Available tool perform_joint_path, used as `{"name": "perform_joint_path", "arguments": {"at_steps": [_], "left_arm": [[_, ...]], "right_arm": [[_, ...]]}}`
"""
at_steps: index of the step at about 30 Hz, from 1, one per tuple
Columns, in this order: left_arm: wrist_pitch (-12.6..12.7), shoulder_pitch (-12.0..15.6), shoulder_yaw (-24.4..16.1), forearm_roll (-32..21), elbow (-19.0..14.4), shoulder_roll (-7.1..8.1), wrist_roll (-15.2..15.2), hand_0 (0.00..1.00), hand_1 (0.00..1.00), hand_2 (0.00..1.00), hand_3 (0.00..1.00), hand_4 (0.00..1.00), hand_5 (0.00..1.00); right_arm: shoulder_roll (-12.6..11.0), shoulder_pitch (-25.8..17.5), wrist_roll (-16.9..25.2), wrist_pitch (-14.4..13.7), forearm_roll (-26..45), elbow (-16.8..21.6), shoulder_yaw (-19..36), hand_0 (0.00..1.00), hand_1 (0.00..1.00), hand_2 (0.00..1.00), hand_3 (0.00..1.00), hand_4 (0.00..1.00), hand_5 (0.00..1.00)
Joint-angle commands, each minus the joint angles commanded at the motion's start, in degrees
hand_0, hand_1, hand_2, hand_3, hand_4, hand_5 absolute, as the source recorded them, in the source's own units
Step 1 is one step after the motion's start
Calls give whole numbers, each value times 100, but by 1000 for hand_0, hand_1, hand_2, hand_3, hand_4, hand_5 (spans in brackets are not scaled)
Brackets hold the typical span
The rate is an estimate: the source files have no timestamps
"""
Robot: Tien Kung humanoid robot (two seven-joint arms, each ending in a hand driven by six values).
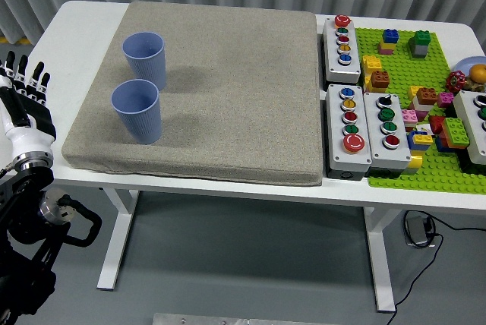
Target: Pick cup pour cup place
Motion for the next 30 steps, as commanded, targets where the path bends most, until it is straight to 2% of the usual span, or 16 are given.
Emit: {"name": "perform_joint_path", "arguments": {"at_steps": [16, 30], "left_arm": [[191, -12, -13, 273, -76, 10, -11, 910, 902, 968, 975, 838, 998], [255, -15, 40, 417, -132, -1, 12, 907, 901, 968, 967, 809, 998]], "right_arm": [[-13, 25, 27, -21, 58, -13, -32, 686, 638, 579, 579, 2, 178], [-15, 40, 13, -28, 64, -11, -37, 686, 638, 579, 579, 2, 178]]}}
